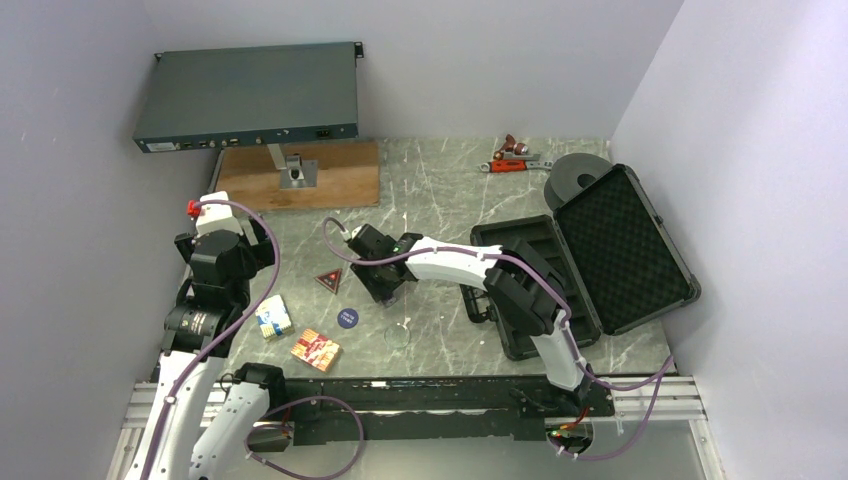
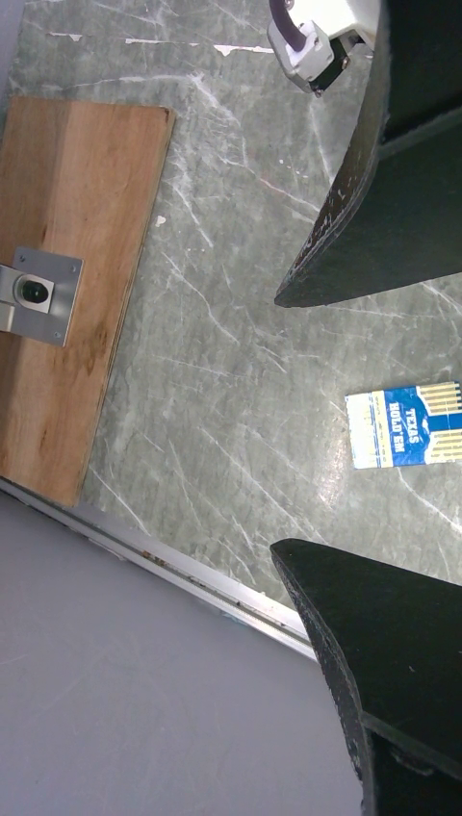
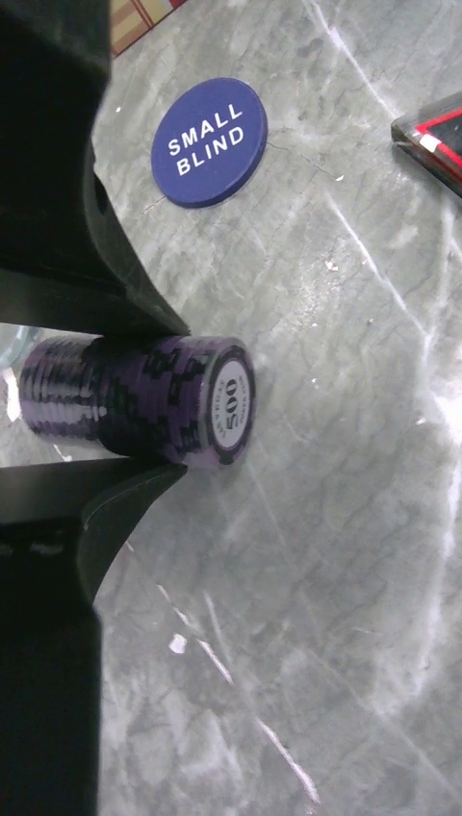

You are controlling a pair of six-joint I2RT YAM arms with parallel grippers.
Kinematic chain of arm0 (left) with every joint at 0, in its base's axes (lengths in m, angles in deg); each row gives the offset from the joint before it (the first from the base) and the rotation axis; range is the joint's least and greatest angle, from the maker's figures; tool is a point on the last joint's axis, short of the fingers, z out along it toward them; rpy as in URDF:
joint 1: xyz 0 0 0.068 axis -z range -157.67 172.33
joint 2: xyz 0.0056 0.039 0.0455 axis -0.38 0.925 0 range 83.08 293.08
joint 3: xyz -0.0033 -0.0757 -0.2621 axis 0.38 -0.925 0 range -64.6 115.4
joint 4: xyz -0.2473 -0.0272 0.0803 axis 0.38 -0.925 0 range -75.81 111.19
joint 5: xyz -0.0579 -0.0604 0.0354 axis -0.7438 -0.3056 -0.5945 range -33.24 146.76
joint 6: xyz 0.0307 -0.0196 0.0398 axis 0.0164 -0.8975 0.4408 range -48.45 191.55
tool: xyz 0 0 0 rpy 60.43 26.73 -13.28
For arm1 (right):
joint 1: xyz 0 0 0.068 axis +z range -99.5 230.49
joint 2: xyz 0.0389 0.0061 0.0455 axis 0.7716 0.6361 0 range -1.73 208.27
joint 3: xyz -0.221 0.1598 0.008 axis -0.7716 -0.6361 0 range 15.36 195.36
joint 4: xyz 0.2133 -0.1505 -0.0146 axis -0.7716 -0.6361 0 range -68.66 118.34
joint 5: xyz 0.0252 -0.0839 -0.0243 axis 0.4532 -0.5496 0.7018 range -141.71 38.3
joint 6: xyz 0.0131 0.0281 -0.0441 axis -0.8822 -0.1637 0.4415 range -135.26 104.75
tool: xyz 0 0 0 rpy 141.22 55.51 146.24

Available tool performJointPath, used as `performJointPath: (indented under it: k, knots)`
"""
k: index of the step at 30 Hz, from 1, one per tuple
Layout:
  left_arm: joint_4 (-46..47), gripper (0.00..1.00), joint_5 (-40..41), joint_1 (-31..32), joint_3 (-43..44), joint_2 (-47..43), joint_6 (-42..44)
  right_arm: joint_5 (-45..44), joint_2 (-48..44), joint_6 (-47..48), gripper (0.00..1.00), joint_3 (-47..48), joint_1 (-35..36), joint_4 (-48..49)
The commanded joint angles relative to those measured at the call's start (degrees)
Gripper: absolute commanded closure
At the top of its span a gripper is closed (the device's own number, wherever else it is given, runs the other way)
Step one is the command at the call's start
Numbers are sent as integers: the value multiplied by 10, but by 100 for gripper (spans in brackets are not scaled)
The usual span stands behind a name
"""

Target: Pack up texas hold em set

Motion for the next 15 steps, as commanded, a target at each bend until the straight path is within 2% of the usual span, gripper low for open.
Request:
performJointPath:
  k: [1, 2, 6, 10, 15]
  knots:
    - [8, 3, 2, 0, 18, -3, -1, -8, -1, 0, 69, 23, 4, -9]
    - [8, 3, 2, 0, 17, -3, 0, -4, -1, 1, 75, 25, 4, -11]
    - [8, 3, 1, -1, 17, -3, 0, 7, -13, 9, 89, 26, 4, -10]
    - [8, 3, 0, -1, 17, -3, 0, 20, -31, 40, 99, 39, 4, -21]
    - [10, 3, -2, -1, 17, -3, 0, 7, -55, 77, 100, 48, 4, -36]
